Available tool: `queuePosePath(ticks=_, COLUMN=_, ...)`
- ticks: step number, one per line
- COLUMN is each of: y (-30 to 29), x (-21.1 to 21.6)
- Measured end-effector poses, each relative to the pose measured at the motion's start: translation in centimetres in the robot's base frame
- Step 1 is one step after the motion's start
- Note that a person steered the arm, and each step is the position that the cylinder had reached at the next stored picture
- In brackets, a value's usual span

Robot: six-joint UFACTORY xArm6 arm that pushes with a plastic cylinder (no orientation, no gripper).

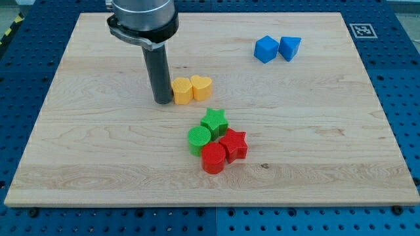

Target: Point your arm at the center of the board

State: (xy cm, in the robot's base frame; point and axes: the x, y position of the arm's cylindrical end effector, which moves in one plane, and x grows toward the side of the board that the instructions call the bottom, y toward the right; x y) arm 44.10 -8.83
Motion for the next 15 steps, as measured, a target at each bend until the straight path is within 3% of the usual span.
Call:
queuePosePath(ticks=4, y=-4.2, x=0.6)
queuePosePath(ticks=7, y=-3.3, x=2.4)
queuePosePath(ticks=9, y=-0.1, x=2.4)
queuePosePath(ticks=11, y=7.4, x=2.3)
queuePosePath(ticks=13, y=13.0, x=-1.7)
queuePosePath(ticks=15, y=10.8, x=-1.1)
